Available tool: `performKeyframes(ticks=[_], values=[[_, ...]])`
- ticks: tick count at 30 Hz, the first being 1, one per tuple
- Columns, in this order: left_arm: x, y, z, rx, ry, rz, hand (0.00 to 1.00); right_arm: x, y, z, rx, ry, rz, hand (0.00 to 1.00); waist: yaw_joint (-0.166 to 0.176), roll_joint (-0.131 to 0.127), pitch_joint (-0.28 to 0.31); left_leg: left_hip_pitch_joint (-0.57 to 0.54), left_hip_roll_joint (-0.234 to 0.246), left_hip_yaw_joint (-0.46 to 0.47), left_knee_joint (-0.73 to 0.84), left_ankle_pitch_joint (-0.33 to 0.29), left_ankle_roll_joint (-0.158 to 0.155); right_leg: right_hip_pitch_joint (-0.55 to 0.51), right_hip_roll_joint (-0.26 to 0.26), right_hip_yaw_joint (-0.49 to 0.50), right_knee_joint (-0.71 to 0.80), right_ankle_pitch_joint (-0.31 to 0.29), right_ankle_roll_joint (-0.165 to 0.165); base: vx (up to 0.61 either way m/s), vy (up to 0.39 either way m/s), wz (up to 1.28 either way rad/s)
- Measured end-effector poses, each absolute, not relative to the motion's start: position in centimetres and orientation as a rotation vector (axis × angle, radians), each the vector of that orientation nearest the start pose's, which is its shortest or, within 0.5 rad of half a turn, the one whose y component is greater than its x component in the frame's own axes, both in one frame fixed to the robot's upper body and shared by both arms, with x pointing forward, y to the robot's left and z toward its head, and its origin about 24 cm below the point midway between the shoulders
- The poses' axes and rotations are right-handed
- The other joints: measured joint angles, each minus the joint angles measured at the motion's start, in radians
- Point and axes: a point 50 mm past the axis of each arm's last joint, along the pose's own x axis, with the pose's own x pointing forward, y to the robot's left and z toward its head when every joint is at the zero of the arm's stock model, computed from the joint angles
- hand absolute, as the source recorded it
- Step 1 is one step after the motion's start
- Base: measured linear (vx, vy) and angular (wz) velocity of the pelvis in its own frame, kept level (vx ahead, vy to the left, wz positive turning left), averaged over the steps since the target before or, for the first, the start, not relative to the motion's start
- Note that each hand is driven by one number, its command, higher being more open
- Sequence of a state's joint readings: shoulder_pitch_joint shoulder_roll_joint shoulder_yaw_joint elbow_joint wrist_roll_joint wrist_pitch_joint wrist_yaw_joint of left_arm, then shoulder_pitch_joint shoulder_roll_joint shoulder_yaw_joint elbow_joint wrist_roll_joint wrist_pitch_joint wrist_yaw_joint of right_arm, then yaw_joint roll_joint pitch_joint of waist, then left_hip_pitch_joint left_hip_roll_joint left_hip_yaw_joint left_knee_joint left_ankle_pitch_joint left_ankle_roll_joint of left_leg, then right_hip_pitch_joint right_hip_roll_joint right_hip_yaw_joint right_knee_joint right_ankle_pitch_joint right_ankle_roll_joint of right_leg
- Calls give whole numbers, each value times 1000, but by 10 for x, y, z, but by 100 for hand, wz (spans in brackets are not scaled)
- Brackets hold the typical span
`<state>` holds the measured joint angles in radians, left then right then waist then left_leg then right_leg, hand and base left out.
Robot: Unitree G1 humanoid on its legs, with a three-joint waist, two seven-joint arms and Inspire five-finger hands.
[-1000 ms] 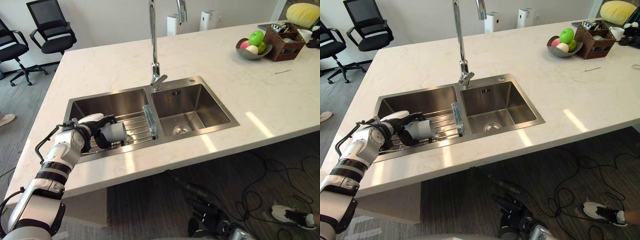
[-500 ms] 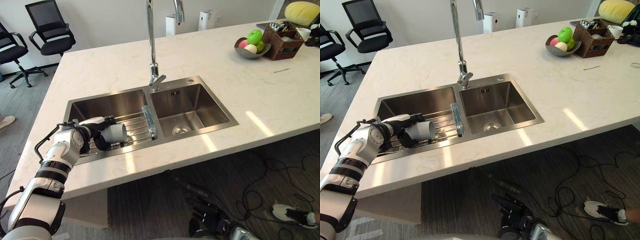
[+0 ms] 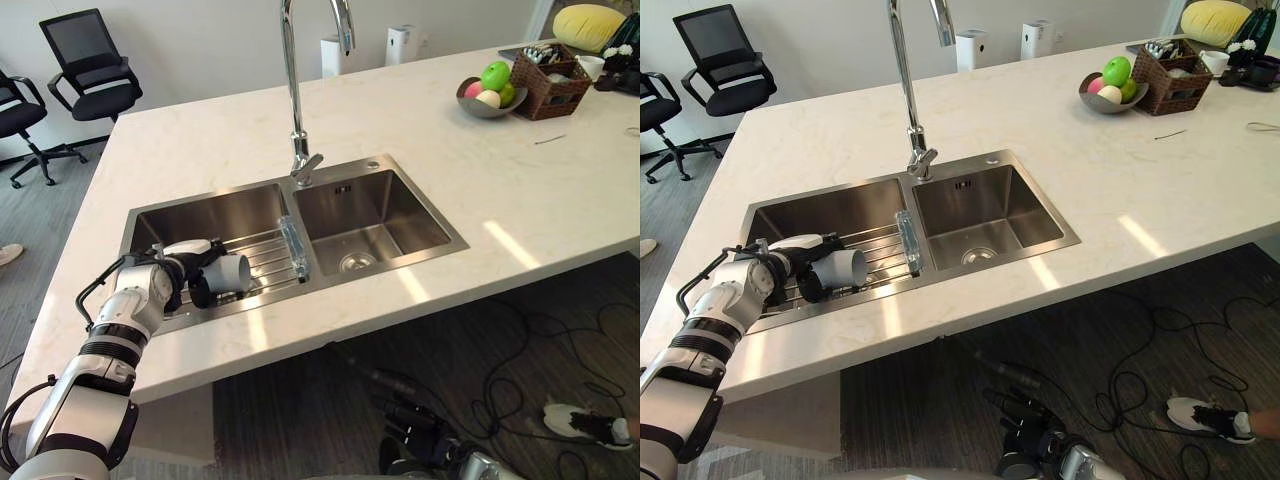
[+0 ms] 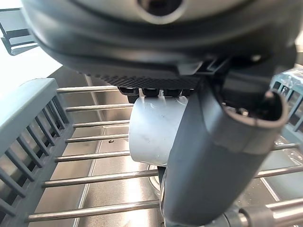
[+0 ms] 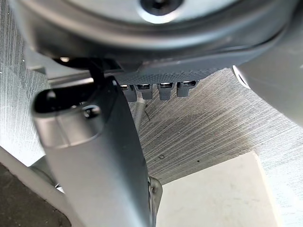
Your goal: Walk over to the sink, pick up the cup, carry it to the dishwasher, place the cup inside the dishwasher, then close the dishwasher door
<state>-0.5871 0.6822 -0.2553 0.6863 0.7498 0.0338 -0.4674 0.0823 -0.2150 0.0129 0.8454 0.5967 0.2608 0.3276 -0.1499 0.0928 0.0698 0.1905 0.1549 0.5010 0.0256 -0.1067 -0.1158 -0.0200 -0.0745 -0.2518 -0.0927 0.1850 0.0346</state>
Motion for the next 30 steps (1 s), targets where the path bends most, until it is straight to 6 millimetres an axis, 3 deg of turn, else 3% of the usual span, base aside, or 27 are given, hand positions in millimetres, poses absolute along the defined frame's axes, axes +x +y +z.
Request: performKeyframes(ticks=[5, 6, 18, 30], values=[[340, 282, 75, 1425, 547, -337, 100, 124, -202, -140, 577, 1031, -29, 100, -5, 0, 0, 2, 0, 5, 0, -1, 0, 0, 0, 2, 0, 0, 0, -14, 2, -2], [340, 282, 75, 1425, 546, -334, 0, 124, -202, -140, 577, 1032, -28, 100, -5, 0, 0, 2, 0, 5, 0, -2, 0, 0, 0, 2, 0, 0, 1, 0, 0, 0], [340, 285, 69, 1405, 583, -321, 0, 126, -202, -139, 578, 1032, -22, 100, -15, 2, 3, 2, 1, 9, 6, -9, -2, -1, 2, 5, 0, -3, 4, -22, 0, 0], [337, 282, 62, 1387, 463, -273, 0, 126, -205, -139, 574, 1030, -14, 100, -12, 10, 9, 3, 1, 1, 10, -12, -1, 6, -3, -3, 0, -5, 7, 0, 0, 0]])
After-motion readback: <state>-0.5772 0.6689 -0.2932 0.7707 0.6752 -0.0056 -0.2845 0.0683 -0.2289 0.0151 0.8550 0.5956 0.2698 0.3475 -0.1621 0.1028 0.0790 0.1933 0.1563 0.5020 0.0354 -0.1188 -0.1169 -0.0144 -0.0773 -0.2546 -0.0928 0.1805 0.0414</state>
